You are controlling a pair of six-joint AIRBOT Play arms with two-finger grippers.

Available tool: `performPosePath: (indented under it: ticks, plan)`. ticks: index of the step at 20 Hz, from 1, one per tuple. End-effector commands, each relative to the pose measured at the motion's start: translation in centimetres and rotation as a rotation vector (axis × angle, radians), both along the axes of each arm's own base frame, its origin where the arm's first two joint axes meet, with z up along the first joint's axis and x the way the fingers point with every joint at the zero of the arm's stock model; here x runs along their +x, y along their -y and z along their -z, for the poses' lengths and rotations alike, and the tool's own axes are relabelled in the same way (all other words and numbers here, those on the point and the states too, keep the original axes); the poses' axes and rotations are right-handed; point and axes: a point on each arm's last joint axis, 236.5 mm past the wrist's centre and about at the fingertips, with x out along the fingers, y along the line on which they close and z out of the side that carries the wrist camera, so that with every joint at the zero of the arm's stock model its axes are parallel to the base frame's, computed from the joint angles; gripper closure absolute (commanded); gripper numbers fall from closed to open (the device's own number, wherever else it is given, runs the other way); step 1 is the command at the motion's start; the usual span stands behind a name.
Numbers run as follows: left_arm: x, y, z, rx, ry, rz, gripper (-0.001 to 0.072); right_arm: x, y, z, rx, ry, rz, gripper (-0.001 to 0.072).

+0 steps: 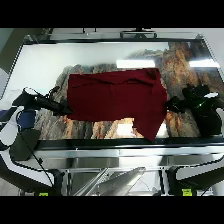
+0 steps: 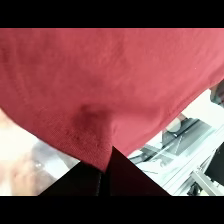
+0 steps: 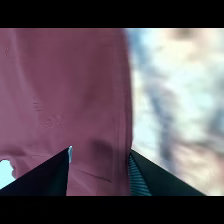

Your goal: Fold the shirts.

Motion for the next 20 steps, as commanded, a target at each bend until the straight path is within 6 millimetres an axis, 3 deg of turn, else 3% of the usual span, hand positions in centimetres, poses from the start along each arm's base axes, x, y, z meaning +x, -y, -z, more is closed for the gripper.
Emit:
performPosePath:
  ticks: [1, 2, 3, 5, 10, 12, 14, 16, 18, 20]
  plan:
    - [0.1, -1.1, -0.1, -0.005, -0.004, -0.028, 0.0687, 0.3, -2.9, 0.0, 0.031, 0.010, -0.059, 0.0526]
    - [0.1, -1.4, -0.2, -0.008, -0.008, -0.036, 0.0687, 0.6, -3.5, -0.6, 0.057, 0.030, -0.058, 0.0602]
    - [0.0, -1.7, -0.3, -0.013, -0.013, -0.042, 0.0687, 1.1, -3.9, -1.4, 0.083, 0.049, -0.047, 0.0609]
    - [-0.1, -2.4, -0.4, -0.020, -0.019, -0.056, 0.0687, 1.6, -3.8, -2.5, 0.083, 0.082, -0.041, 0.0694]
    - [-0.3, -3.7, -0.9, -0.041, -0.033, -0.090, 0.0687, 1.9, -2.4, -6.2, 0.040, 0.168, -0.030, 0.0695]
    - [0.2, -3.5, -3.2, -0.114, 0.004, -0.117, 0.0687, 1.4, -1.2, -9.4, 0.032, 0.221, -0.019, 0.0695]
    - [1.7, -2.7, -8.6, -0.258, 0.140, -0.148, 0.0688, 0.5, -0.3, -13.6, 0.035, 0.298, -0.007, 0.0695]
    - [2.3, -1.5, -16.6, -0.437, 0.328, -0.146, 0.0691, -0.4, -0.4, -20.5, 0.064, 0.457, 0.009, 0.0695]
    - [0.8, -0.1, -27.1, -0.610, 0.586, -0.083, 0.0692, -2.0, -1.3, -30.4, 0.090, 0.741, 0.035, 0.0695]
    - [-2.8, 0.9, -38.5, -0.742, 0.901, 0.016, 0.0692, -5.5, -2.9, -41.5, 0.080, 1.098, 0.057, 0.0695]
